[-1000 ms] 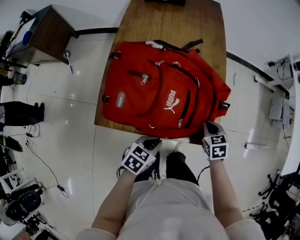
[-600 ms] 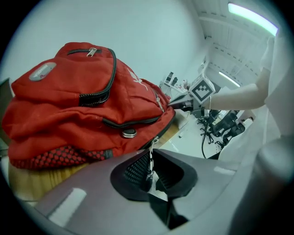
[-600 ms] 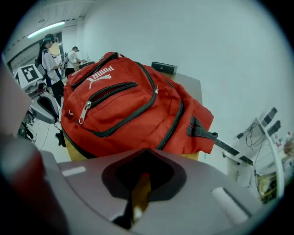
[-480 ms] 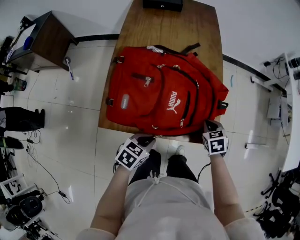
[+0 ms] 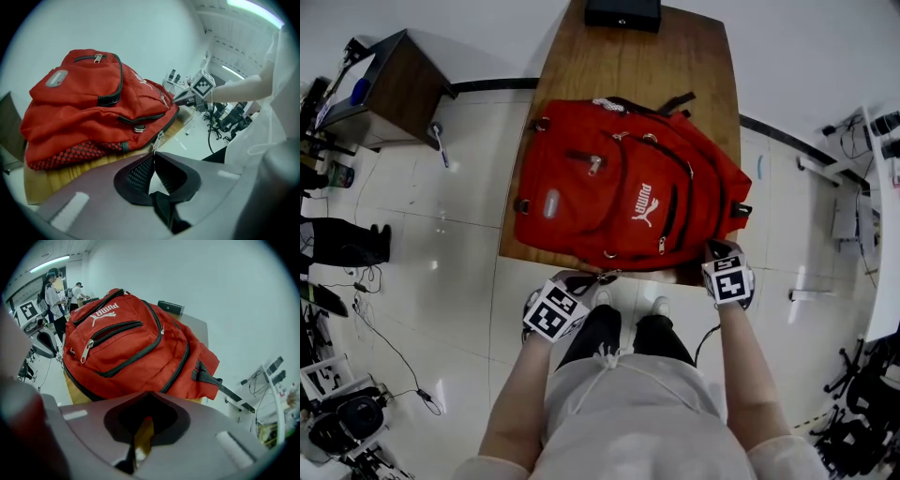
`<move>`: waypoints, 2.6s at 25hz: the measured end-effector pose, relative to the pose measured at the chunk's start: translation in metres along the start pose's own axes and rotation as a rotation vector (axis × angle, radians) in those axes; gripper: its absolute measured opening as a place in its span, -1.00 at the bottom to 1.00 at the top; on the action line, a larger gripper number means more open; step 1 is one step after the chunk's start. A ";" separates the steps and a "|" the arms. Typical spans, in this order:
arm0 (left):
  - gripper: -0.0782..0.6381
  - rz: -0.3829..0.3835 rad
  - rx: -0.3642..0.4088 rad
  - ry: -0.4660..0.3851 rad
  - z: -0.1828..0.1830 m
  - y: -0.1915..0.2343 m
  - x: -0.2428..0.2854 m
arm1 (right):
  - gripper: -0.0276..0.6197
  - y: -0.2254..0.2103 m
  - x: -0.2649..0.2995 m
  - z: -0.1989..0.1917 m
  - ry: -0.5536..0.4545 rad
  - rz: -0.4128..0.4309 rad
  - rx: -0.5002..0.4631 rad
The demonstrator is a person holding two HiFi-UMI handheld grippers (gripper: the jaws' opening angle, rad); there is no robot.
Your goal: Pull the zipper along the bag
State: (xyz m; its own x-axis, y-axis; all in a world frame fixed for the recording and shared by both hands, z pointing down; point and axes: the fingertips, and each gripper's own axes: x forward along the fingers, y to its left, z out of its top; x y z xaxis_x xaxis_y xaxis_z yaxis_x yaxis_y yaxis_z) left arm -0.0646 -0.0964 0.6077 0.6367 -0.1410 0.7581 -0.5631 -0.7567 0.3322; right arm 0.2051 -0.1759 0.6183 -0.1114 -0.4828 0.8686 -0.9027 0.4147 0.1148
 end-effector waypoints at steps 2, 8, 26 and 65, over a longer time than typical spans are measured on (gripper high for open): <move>-0.74 0.007 0.017 0.005 0.001 0.000 -0.001 | -0.90 0.000 0.000 0.000 -0.004 -0.002 -0.003; -0.74 0.064 0.106 0.040 0.007 0.003 -0.005 | -0.90 0.000 -0.002 0.000 -0.024 -0.001 -0.001; -0.76 0.191 -0.099 0.030 -0.032 0.061 -0.040 | -0.90 -0.001 0.000 0.001 -0.011 -0.014 -0.033; -0.76 0.123 0.191 -0.712 0.005 -0.203 -0.212 | -0.90 0.218 -0.320 -0.032 -0.863 0.166 -0.122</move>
State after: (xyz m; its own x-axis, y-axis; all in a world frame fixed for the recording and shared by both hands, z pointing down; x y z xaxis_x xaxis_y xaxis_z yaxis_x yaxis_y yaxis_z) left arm -0.0826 0.0839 0.3766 0.7988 -0.5618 0.2153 -0.5922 -0.7973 0.1165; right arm 0.0578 0.0937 0.3812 -0.5563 -0.8018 0.2184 -0.8017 0.5870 0.1128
